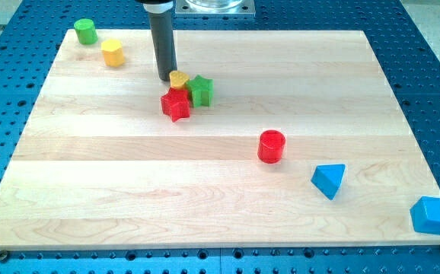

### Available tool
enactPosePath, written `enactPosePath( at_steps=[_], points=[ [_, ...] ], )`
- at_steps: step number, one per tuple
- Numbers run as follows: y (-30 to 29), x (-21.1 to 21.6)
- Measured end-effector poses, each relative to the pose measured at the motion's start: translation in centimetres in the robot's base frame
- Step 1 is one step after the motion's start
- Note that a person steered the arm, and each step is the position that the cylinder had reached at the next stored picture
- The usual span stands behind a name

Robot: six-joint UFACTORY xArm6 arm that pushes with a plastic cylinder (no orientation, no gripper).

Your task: Slide the red circle diagonally bottom left to the green star

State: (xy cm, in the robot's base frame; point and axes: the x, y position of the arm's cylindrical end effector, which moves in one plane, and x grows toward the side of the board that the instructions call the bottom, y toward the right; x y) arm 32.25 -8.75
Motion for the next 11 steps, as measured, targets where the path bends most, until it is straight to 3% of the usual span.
enactPosePath(
  at_steps=[2,3,4,5,6,7,9,11],
  points=[
    [0.3,1.5],
    [3.5,0.0],
    [8.8,-0.3],
    [18.6,1.4],
    [23.4,6.6],
    [22.9,13.6],
    [16.7,17.5],
    [5.5,18.9]
  ],
)
